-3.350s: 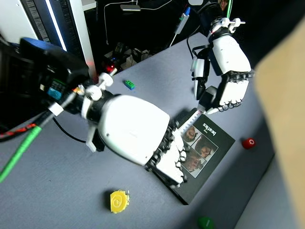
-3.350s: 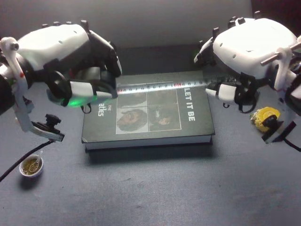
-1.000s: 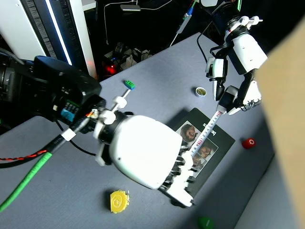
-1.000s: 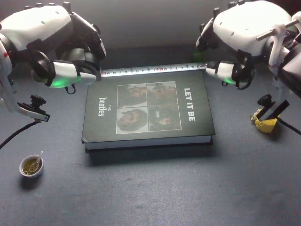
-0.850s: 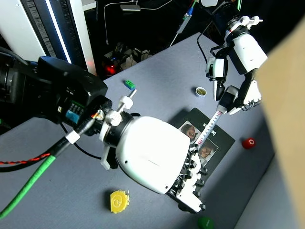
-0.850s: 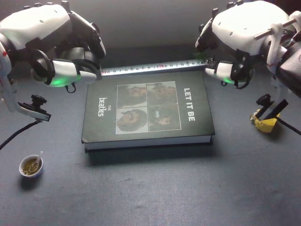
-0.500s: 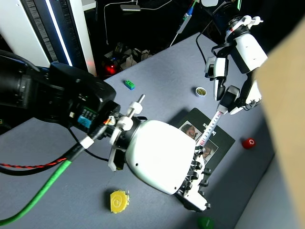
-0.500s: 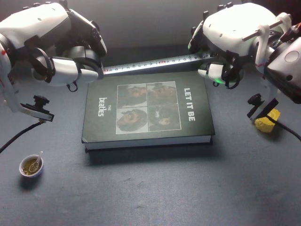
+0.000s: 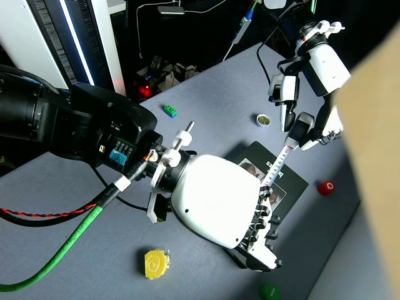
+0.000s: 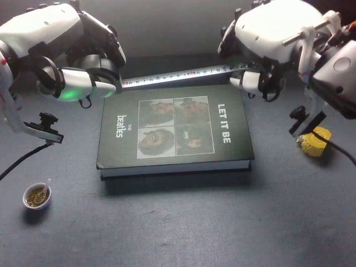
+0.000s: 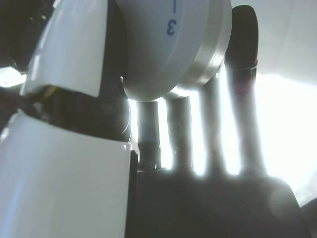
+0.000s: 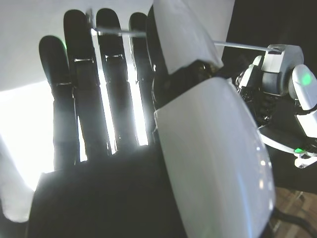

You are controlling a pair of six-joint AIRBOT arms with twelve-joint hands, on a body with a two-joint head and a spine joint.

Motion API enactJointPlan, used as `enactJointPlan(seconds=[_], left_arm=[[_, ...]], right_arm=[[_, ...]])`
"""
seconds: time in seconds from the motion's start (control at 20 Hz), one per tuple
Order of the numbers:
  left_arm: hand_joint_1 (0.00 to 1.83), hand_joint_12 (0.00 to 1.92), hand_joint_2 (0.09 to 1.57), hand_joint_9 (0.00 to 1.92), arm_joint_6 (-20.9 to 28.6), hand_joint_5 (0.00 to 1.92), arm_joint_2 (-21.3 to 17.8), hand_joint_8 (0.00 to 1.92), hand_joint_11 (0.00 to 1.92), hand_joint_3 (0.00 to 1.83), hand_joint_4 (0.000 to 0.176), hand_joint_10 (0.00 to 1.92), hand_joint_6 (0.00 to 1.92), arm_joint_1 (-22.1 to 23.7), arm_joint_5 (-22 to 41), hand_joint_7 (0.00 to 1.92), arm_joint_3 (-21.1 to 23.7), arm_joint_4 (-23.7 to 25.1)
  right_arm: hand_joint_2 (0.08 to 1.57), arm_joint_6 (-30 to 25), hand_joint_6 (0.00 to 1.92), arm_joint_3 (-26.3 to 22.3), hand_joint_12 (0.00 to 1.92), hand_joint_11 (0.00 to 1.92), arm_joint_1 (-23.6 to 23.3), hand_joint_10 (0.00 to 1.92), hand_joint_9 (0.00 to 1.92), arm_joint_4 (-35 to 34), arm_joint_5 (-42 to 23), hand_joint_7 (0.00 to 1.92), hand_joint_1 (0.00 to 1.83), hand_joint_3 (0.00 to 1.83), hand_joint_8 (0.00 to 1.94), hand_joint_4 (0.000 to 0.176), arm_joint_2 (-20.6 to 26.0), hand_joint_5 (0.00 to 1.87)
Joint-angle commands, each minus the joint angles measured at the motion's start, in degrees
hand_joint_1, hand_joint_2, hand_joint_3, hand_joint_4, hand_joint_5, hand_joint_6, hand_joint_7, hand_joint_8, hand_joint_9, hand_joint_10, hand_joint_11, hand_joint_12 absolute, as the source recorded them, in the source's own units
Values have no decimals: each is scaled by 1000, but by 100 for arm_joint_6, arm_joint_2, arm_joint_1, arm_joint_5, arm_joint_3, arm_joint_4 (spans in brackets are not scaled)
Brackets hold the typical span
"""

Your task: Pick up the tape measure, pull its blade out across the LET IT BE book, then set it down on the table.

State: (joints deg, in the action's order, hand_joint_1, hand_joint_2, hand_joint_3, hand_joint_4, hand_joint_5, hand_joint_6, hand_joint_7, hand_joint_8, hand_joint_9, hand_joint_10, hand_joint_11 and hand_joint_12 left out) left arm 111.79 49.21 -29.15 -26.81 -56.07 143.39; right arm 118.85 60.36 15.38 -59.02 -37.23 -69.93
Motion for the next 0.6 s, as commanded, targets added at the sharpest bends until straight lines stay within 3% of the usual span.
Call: enactJointPlan(seconds=[0.0, 0.55], left_arm=[[1384, 1146, 1081, 888, 37, 1064, 22, 823, 797, 0, 0, 1247, 657, 49, -702, 1112, -29, 168], [1385, 1146, 1079, 886, 21, 1071, 20, 829, 803, 0, 0, 1238, 647, 41, -713, 1116, -19, 169]], right_arm=[[1138, 12, 19, 9, 1203, 433, -74, 77, 909, 316, -403, 942, 1034, 0, 8, 0, 60, 865], [1141, -2, 18, -53, 1203, 435, -67, 77, 911, 375, -385, 947, 1035, 1, 8, 0, 146, 869]])
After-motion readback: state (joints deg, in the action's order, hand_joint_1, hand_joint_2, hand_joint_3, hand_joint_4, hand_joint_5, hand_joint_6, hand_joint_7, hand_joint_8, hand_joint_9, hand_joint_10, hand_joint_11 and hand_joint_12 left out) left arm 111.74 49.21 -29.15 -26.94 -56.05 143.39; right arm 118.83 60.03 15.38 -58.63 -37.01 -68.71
